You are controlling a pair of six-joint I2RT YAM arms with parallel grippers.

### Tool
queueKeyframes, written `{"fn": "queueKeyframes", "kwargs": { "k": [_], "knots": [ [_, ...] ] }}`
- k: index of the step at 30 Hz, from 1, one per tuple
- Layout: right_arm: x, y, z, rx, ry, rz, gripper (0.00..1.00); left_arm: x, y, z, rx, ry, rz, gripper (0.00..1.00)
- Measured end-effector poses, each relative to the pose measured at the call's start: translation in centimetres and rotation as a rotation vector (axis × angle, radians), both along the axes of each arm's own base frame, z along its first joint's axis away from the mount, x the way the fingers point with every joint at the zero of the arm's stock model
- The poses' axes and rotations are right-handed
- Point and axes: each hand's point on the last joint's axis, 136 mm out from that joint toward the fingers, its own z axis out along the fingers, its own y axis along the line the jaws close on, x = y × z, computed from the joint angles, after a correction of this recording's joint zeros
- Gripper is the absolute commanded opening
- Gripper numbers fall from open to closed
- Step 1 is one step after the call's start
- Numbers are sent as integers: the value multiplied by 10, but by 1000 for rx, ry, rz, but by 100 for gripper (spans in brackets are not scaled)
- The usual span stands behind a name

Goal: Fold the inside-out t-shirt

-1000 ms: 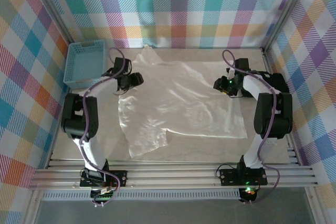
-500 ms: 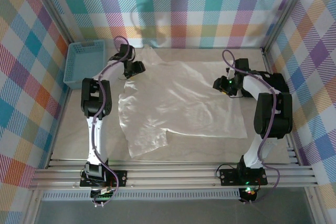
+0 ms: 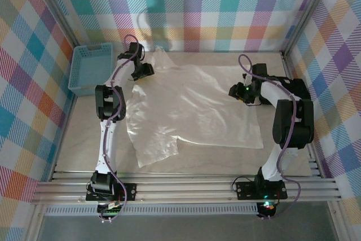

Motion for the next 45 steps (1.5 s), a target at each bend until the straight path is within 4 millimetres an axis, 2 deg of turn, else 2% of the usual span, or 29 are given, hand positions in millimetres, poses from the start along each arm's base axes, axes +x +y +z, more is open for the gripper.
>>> {"fn": "queueKeyframes", "kwargs": {
  "k": [5,12,14,17,20,22,24,26,29,35,38,45],
  "knots": [
    [-1,-3,-2,-19,8,-5,48,10,13,1,27,-13,-3,64],
    [-10,-2,-2,-23,19,1,48,10,9,7,8,-24,-39,66],
    [-21,0,0,-24,23,5,49,1,7,10,-6,-14,-46,66],
    [-39,1,4,-26,26,9,49,-33,6,28,-31,-3,-42,66],
    [-55,8,8,-25,26,27,50,-72,8,61,-59,-42,-14,66],
    [-61,18,8,-21,29,52,50,-89,8,85,-79,-98,-2,66],
    [-66,29,7,-10,37,78,50,-99,9,102,-92,-148,10,66],
    [-68,38,6,2,41,99,50,-99,9,107,-98,-168,14,65],
    [-68,50,4,12,52,123,50,-92,7,94,-112,-158,15,65],
    [-65,56,1,15,55,136,51,-82,3,37,-117,-53,17,65],
    [-65,55,1,11,52,134,51,-81,3,17,-111,-11,20,65],
    [-63,50,0,-20,43,124,51,-81,11,0,-75,35,34,65]
  ]
}}
